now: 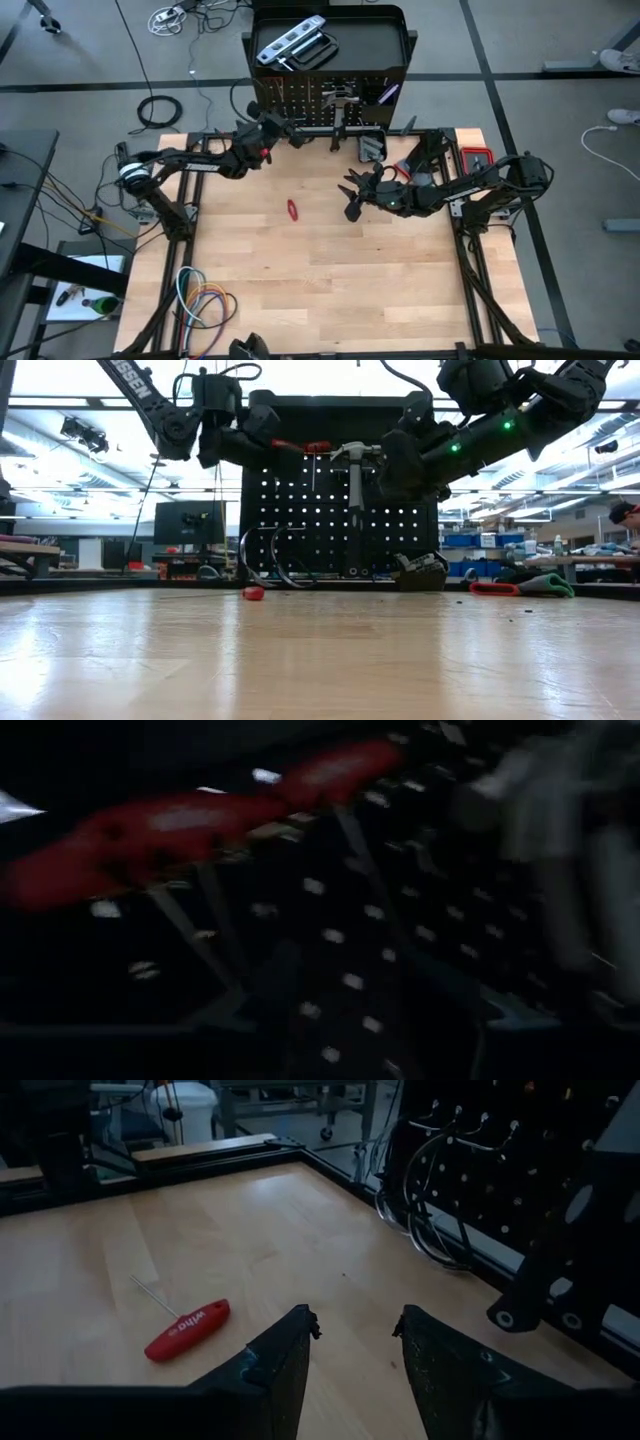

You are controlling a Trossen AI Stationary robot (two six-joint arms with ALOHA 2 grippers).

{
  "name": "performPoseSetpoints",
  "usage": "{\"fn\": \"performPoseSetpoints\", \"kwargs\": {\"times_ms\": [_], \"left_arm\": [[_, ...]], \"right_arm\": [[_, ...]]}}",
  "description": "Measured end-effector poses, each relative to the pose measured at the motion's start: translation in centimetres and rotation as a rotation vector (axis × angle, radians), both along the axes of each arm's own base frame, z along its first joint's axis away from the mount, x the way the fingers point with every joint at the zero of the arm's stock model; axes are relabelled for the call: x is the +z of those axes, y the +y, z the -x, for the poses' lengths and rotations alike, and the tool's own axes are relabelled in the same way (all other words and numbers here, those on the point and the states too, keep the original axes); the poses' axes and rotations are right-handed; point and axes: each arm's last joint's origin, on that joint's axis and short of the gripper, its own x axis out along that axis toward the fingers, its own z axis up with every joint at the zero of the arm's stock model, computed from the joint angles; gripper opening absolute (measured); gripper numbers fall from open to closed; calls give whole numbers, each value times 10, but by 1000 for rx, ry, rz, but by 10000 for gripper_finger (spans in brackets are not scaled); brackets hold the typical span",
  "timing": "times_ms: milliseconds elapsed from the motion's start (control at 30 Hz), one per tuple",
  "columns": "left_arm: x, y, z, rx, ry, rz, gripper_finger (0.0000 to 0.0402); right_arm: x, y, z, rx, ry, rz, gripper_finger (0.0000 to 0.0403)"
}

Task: Hang tools onto peg board
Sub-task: Remove the middle allen wrench from the peg board

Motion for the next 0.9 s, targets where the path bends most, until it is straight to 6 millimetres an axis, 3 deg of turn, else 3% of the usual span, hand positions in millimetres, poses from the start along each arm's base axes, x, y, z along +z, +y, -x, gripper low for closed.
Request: {"fn": "performPoseSetpoints", "kwargs": {"times_ms": [400,900], "left_arm": [[-10,17,-2,122,-95,-31,167],[13,36,-7,141,-133,-88,167]], "right_arm": [[0,0,0,3,-4,1,162],[1,0,0,4,-3,4,162]]}}
